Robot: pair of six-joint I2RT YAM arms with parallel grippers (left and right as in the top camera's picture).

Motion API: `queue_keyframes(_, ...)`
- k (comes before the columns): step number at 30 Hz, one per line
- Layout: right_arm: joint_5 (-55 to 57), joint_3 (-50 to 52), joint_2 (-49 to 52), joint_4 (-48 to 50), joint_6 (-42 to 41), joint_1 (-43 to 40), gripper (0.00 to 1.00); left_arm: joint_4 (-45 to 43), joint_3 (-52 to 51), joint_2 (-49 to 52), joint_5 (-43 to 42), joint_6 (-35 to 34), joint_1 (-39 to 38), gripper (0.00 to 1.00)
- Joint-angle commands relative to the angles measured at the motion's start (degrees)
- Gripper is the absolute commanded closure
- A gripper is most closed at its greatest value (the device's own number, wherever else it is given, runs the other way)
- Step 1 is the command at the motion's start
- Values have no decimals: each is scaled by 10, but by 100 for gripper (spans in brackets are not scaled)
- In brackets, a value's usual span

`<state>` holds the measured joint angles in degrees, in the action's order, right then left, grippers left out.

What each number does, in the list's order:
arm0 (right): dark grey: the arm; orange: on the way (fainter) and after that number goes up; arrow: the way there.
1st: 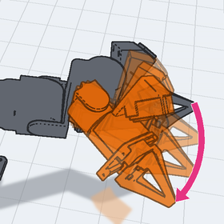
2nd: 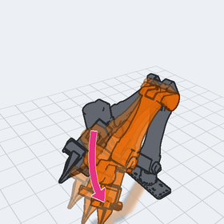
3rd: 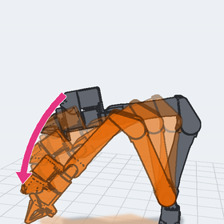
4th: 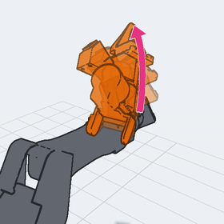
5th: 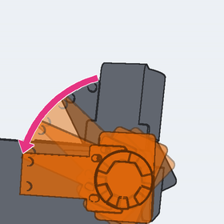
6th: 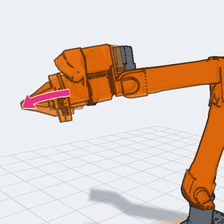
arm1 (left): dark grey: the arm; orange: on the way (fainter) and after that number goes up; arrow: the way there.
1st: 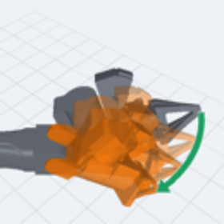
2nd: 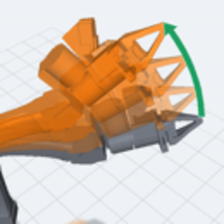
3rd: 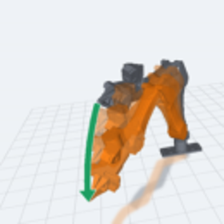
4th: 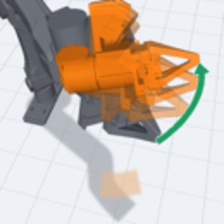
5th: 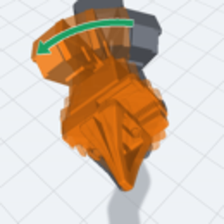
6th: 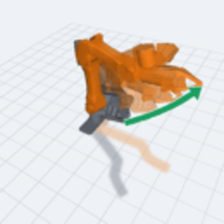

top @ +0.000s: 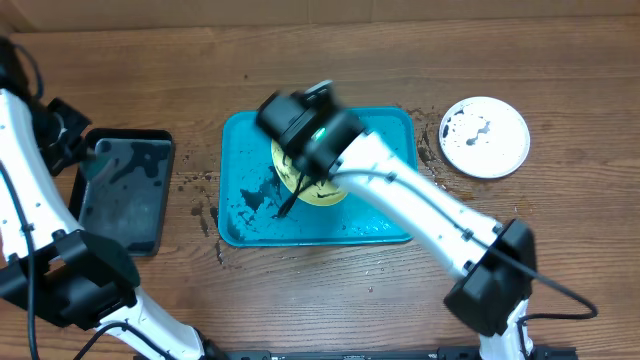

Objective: Clean dirty plates on tray and stack at the side

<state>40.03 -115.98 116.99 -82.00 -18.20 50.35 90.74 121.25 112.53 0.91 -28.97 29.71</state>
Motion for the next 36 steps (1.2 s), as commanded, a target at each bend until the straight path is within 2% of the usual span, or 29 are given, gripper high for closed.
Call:
queue_keyframes(1,206,-16,-3,-2,66,45,96,-6,-23,3,-12,-20,21,96)
queue_keyframes(6,379,-16,-3,-4,79,104,96,-20,-47,3,-42,-19,31,95)
queue_keyframes(11,453,-16,-3,-4,131,139,96,-21,-48,3,-42,-19,30,96)
queue_keyframes(14,490,-16,-3,-4,140,148,96,-22,-48,3,-44,-19,30,96)
queue_keyframes(20,488,-16,-3,13,134,149,96,-24,-48,3,-50,-19,30,96)
queue_keyframes(22,451,-16,-3,32,112,148,96,-25,-48,3,-50,-19,30,96)
queue_keyframes(24,300,-14,-3,61,83,134,96,-27,-48,3,-50,-19,30,96)
queue_keyframes(28,131,11,0,99,88,78,96,-26,-48,3,-51,-19,30,96)
queue_keyframes(33,128,15,-4,45,41,37,96,-26,-48,3,-54,-18,28,96)
queue_keyframes(36,156,15,-10,28,-20,26,96,-26,-48,3,-54,-17,28,96)
